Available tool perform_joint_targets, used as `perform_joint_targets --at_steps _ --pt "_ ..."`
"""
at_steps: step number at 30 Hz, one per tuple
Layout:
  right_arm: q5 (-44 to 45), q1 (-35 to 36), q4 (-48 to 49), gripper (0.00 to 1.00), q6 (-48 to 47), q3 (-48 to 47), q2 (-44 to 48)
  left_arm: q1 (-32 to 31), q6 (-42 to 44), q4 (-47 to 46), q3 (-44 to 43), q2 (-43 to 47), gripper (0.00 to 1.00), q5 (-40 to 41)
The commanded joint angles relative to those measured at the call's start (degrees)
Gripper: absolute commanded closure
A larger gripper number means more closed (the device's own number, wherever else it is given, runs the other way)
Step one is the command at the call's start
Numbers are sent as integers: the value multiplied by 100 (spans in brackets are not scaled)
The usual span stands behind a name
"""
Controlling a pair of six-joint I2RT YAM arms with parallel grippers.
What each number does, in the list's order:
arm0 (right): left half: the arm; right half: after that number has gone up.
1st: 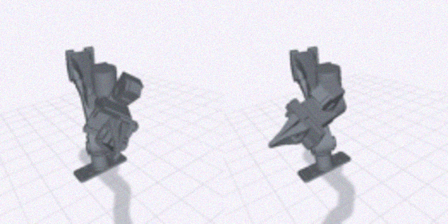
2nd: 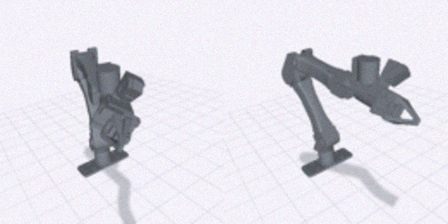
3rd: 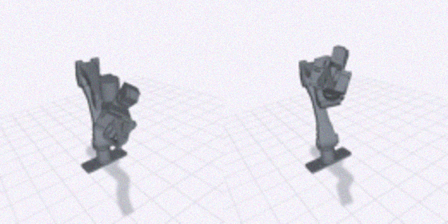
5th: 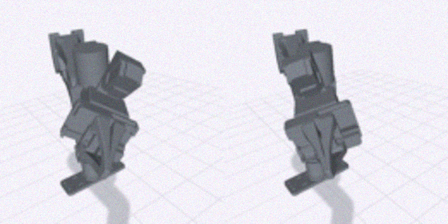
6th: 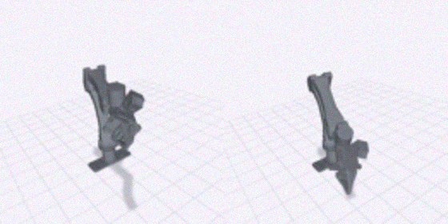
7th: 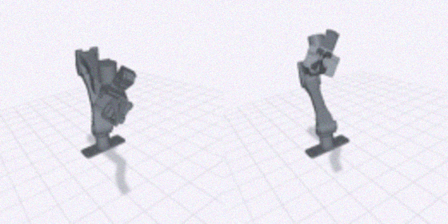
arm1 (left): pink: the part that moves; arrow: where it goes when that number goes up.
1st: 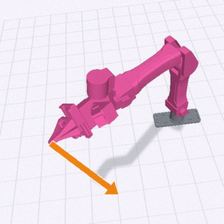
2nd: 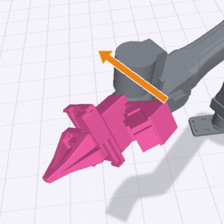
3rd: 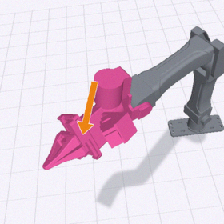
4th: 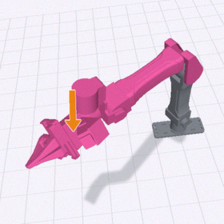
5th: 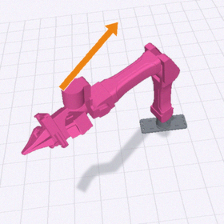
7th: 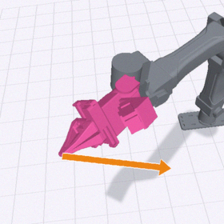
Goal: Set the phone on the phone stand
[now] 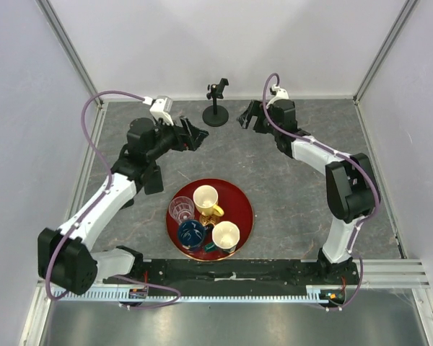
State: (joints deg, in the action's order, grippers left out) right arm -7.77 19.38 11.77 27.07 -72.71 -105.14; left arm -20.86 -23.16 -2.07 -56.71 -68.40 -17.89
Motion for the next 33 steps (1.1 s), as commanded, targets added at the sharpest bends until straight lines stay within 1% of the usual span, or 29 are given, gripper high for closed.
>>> perform_joint_targets --at_steps 1,2,3,5,6,7,10,12,13,16,18,19,21,22,24,26,28,29,31,33 --pt "100 -22 1538 2 896 -533 -461 -129 57 -1550 143 -620 13 1120" --pt "92 -22 1600 2 984 -577 -542 -129 83 -1777 125 -979 15 1147" --pt "74 -30 1722 2 1019 -595 -612 -137 170 -2137 81 -1147 17 1191" --pt "30 -57 1793 2 1037 -613 -770 -207 320 -2534 -68 -1534 21 1270" --pt "-57 -161 1794 2 1063 -674 -814 -225 477 -2901 -138 -1884 23 1288" --pt "-258 -232 1811 2 1081 -675 -850 -269 592 -3000 -330 -2088 28 1245" --pt "-470 -469 2092 2 1055 -456 -798 -365 1137 -3246 -839 -2756 31 1288" --pt "-506 -636 2189 2 915 -237 -762 -383 1383 -3248 -1139 -3081 31 1253" --pt "-471 -680 2224 2 853 -139 -692 -410 1428 -3274 -1384 -3344 29 1279" --pt "-217 -760 2067 2 485 72 -596 -445 1463 -3300 -1833 -3862 24 1542" --pt "-85 -856 1996 2 431 195 -569 -454 1428 -3318 -2080 -4101 23 1770" --pt "-93 -891 1996 2 518 239 -525 -471 1428 -3318 -2351 -4241 23 1780" --pt "-163 -1023 2162 2 641 431 -481 -498 1454 -3195 -2686 -4646 25 2226" --pt "-172 -1050 2250 2 676 494 -429 -533 1481 -3125 -3062 -4778 28 2342" --pt "-181 -1120 2409 2 694 599 -384 -559 1594 -3028 -3389 -5147 30 2465" --pt "-146 -1129 2435 2 651 635 -323 -612 1674 -3037 -3776 -5358 36 2632" --pt "-85 -1164 2479 2 659 723 -288 -673 1919 -2993 -4127 -5622 40 2659" --pt "-93 -1164 2488 2 659 732 -287 -691 1999 -2932 -4242 -5692 41 2668" --pt "-119 -1173 2488 2 659 749 -287 -770 2236 -2730 -4462 -5825 44 2974" --pt "-128 -1173 2541 2 712 802 -279 -805 2307 -2764 -4472 -5851 47 3142"
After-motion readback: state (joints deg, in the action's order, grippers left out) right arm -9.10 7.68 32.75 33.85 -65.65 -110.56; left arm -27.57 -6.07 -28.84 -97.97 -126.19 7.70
